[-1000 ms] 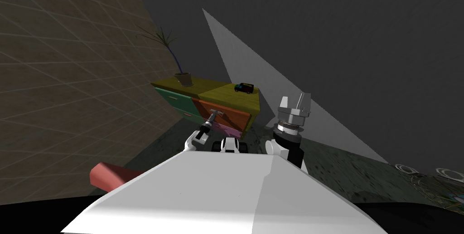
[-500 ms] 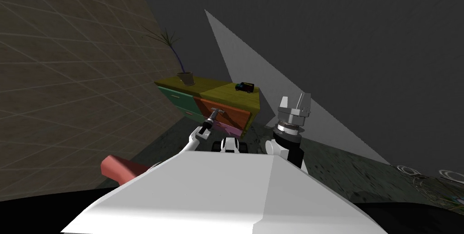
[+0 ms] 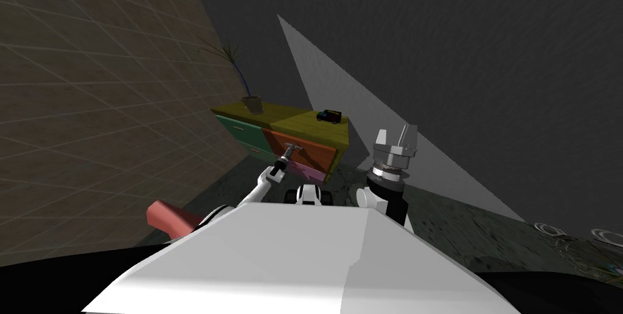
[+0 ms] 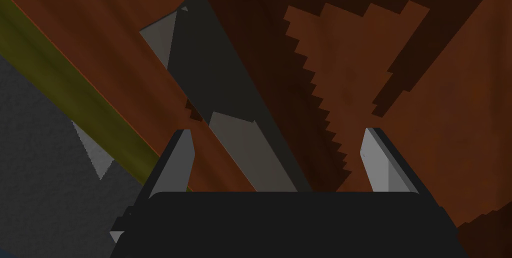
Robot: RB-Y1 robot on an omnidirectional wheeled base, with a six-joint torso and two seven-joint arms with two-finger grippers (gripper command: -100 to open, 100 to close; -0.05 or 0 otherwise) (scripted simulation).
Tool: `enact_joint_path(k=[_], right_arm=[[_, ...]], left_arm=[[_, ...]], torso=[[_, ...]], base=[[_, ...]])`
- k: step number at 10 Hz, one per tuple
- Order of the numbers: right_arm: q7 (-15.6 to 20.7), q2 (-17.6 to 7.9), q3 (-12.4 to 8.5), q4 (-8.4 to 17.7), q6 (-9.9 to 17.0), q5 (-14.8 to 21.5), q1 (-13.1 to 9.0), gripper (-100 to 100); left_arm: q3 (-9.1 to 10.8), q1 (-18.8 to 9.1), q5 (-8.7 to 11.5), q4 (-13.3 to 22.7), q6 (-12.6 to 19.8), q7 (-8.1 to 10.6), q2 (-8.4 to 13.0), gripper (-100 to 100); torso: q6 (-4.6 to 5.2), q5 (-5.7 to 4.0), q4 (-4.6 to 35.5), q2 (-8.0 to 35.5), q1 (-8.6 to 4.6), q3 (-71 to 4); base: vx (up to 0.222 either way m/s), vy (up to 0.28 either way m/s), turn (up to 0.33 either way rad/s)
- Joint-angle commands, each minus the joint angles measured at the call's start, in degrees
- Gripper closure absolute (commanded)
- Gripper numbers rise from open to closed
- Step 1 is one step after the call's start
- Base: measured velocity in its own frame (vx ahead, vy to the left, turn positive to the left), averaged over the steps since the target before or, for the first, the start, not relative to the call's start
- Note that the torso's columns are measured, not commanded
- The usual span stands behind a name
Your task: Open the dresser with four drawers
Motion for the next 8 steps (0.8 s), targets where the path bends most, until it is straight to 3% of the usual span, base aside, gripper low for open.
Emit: enact_joint_path(k=[1,4,7,8], right_arm=[[0.0,0.0,0.0,0.0,0.0,0.0,0.0,0],[0.0,0.0,0.0,0.0,0.0,0.0,0.0,0],[0.0,0.0,0.0,0.0,0.0,0.0,0.0,0],[0.0,0.0,0.0,0.0,0.0,0.0,0.0,0]], left_arm=[[0.06,-2.9,0.2,4.3,-0.6,0.07,-0.2,-100],[0.32,-9.4,1.0,11.1,-2.6,0.17,-1.1,-100],[0.32,-11.4,1.0,14.5,-2.6,0.17,-1.1,-100],[0.44,-14.0,1.4,16.2,-3.6,0.22,-1.5,-100]], torso=[[0.01,0.00,0.0,0.0,0.01,0.0],[0.00,0.01,0.0,0.0,0.02,0.0],[0.00,0.01,0.0,-0.1,0.03,0.0],[-0.01,0.01,-0.1,-0.2,0.03,-0.1]], base=[[-0.022,0.002,-0.004],[-0.055,0.001,0.036],[-0.031,0.003,0.007],[-0.032,0.004,0.057]])
